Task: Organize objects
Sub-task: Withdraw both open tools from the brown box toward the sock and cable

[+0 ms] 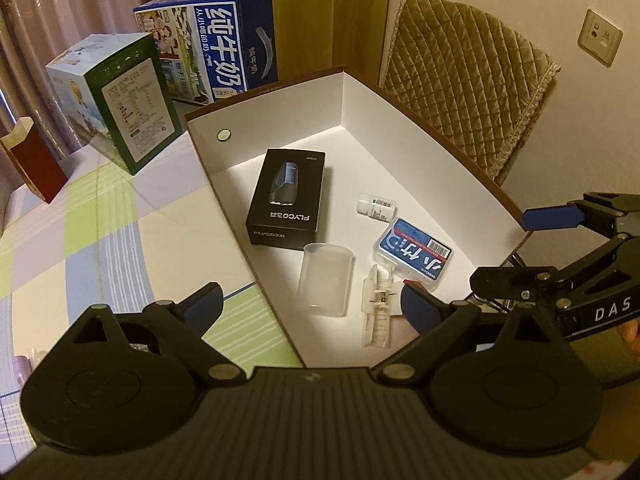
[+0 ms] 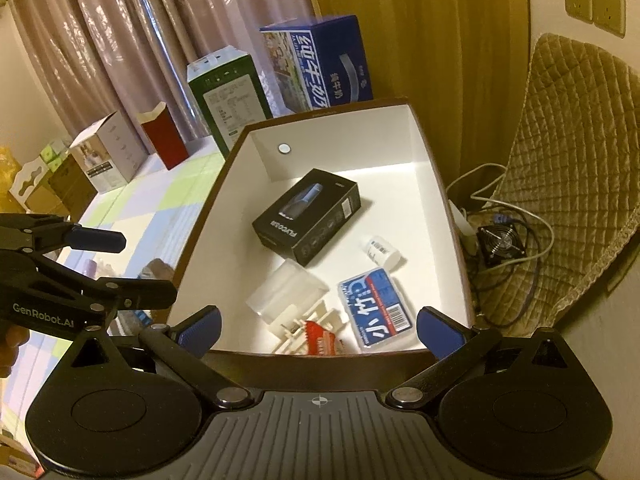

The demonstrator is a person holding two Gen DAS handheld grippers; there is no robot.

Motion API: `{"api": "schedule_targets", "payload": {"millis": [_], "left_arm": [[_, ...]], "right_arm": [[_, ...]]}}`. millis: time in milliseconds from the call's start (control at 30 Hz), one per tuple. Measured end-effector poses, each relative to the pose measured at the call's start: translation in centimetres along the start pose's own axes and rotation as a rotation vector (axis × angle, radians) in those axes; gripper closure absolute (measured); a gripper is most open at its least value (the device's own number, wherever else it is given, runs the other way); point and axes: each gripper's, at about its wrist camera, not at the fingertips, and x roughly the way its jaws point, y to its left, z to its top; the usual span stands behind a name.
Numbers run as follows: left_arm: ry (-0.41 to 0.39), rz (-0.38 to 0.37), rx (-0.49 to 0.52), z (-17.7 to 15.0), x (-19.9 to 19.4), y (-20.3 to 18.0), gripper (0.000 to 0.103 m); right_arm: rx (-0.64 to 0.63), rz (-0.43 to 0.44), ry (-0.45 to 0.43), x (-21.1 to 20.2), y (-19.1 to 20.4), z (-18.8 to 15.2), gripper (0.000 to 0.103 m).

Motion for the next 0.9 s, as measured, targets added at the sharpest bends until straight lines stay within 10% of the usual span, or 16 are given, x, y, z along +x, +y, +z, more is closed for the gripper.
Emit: {"api": "schedule_targets", "payload": {"millis": [900], "left_arm": [[-0.039, 0.002, -0.097, -7.7, -7.1, 7.2, 0.009]], "right_arm": [[-0.015, 0.022, -0.003, -0.7, 10.7, -3.3, 0.002]]}}
